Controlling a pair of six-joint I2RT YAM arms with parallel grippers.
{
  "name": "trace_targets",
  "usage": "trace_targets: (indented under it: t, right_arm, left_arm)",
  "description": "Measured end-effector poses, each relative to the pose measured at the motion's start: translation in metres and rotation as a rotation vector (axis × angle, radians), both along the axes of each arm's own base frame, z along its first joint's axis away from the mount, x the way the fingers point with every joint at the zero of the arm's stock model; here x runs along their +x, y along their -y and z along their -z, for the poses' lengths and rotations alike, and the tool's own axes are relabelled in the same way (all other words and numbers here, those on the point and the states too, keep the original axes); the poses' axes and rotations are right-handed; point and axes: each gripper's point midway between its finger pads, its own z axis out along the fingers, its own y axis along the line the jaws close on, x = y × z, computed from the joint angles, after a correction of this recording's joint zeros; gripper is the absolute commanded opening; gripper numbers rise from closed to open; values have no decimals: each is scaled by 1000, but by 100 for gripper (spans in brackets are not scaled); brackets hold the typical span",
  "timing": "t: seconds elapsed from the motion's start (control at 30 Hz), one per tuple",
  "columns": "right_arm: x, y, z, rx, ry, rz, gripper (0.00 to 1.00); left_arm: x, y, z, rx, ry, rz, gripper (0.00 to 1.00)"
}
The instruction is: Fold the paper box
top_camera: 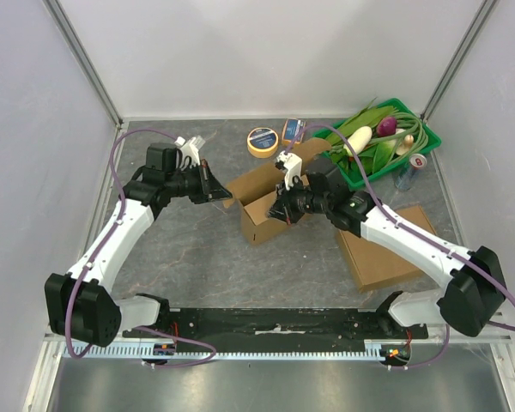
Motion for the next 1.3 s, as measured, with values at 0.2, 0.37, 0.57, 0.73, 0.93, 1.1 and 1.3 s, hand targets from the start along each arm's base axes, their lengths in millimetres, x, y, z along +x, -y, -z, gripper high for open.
trace_targets:
  t: [0.2, 0.37, 0.57, 0.73, 0.93, 1.1, 1.3]
  right_arm:
    - [13, -8, -3, 76, 40, 47, 0]
    - [26, -14, -3, 113, 38, 109, 0]
    - [35, -18, -1, 148, 33, 161, 0]
    - [42, -18, 1, 162, 27, 207, 0]
    - [47, -15, 2, 160, 25, 252, 0]
    - [49, -14, 2, 160, 26, 266, 0]
    - [50, -13, 2, 160, 27, 273, 0]
  left_arm:
    - [1, 6, -2, -5, -3, -13, 2]
    - [2, 21, -6, -5, 15, -59, 2]
    - [7, 26, -5, 26, 22, -186, 2]
    - [7, 37, -7, 63, 73, -268, 2]
    - [9, 43, -5, 105, 106, -382, 2]
    - [12, 46, -3, 175, 126, -484, 2]
    - [14, 49, -1, 274, 145, -600, 2]
